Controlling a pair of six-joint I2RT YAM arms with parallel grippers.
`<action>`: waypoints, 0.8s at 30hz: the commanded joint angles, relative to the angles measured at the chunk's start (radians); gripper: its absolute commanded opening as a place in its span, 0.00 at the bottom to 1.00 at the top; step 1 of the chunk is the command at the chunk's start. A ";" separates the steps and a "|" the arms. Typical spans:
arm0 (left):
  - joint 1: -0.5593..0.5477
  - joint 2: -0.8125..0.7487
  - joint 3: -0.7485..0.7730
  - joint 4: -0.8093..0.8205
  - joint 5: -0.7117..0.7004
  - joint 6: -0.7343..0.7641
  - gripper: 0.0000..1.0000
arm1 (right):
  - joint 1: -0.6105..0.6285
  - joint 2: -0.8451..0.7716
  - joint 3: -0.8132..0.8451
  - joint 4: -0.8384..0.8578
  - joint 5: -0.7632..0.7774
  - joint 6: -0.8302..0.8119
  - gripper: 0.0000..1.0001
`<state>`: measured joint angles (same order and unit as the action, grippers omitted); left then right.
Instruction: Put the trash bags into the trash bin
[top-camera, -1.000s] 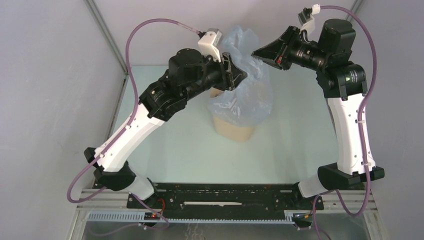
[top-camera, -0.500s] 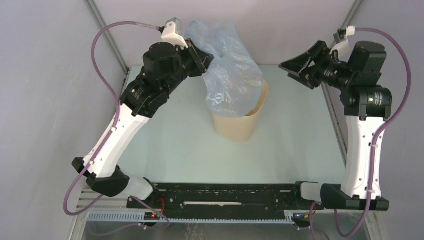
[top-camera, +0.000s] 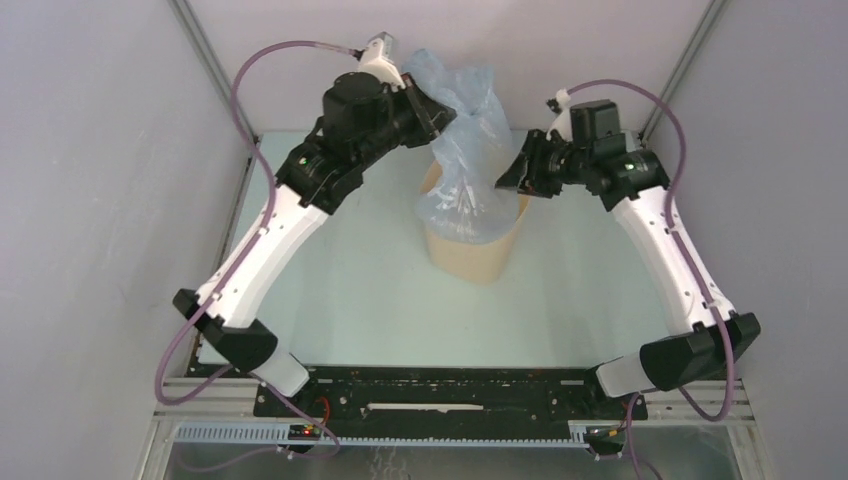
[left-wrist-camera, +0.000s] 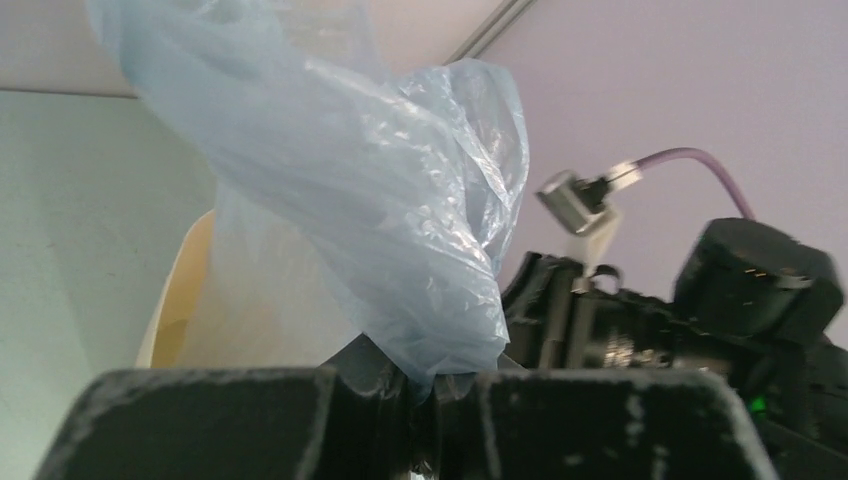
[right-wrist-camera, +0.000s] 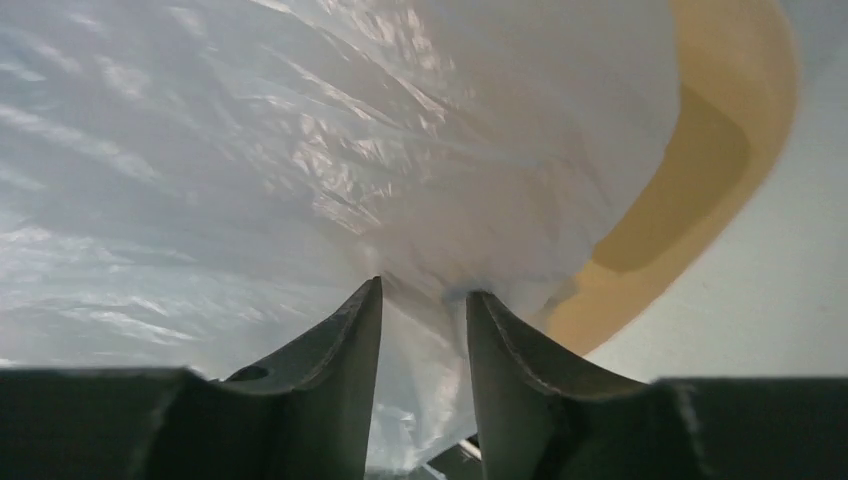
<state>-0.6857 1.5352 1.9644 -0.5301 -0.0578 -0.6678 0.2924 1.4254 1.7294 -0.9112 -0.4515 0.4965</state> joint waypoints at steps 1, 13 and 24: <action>0.008 0.080 0.102 0.063 0.050 -0.039 0.09 | 0.025 0.011 -0.104 0.080 0.188 -0.089 0.42; 0.020 0.181 0.167 0.120 0.078 -0.051 0.08 | 0.031 0.004 0.049 -0.114 0.244 -0.196 0.58; 0.045 0.188 0.150 0.124 0.112 -0.038 0.08 | 0.211 -0.224 -0.051 -0.064 0.221 -0.175 0.74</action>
<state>-0.6495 1.7519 2.1166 -0.4419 0.0196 -0.7078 0.4042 1.2327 1.7237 -1.0245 -0.2222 0.3351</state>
